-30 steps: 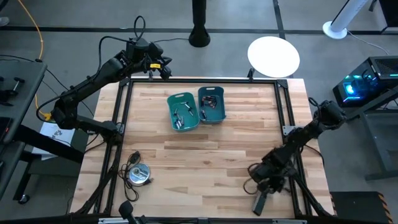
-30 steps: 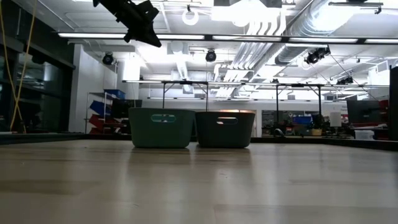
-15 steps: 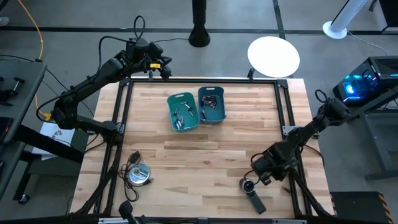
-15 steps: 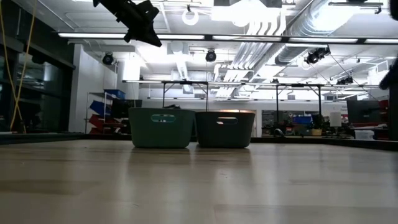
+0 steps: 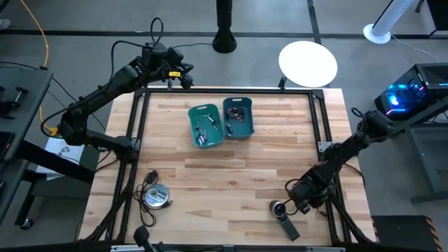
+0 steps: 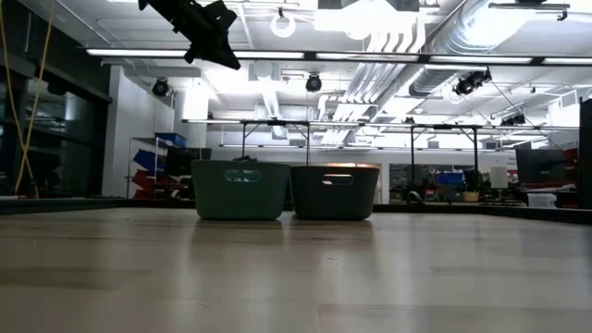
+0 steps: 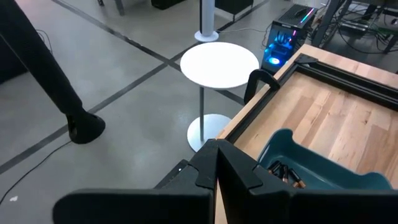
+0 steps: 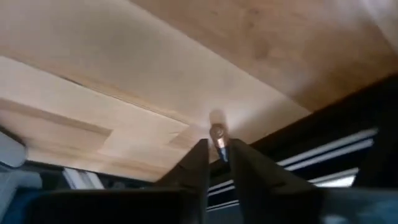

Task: Sort batteries
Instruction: Put the black battery into the blue bin

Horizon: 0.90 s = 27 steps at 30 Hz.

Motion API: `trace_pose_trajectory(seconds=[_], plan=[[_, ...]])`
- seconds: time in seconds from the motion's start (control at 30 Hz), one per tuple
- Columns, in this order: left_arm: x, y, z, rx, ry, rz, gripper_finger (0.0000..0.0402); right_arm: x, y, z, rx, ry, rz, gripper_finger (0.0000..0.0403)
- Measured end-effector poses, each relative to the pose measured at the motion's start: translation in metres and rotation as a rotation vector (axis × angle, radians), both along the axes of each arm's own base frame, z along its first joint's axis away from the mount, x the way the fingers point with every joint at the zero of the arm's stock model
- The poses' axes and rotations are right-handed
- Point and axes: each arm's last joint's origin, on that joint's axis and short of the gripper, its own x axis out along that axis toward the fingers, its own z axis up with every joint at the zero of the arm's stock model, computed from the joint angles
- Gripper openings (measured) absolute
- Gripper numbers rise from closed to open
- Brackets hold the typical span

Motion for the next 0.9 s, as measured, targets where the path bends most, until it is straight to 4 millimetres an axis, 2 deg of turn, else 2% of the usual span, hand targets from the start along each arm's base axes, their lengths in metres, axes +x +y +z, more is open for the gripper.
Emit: trace_pose_trajectory(seconds=[0.23,0.37,0.67,0.9], plan=[[0.0,0.0,0.0,-0.007,-0.005,0.004,0.0,-0.007,0.003,-0.006,0.092,-0.037,0.112,0.0155],[0.0,0.0,0.0,-0.018,-0.015,0.012,0.0,-0.011,0.008,-0.009,0.14,-0.061,0.151,0.018],[0.0,0.0,0.0,-0.018,-0.016,0.012,0.0,-0.016,0.011,-0.022,0.141,-0.011,0.153,0.0176],[0.0,0.0,0.0,-0.018,-0.015,0.012,0.0,-0.016,0.009,-0.039,0.106,0.092,0.157,0.0101]])
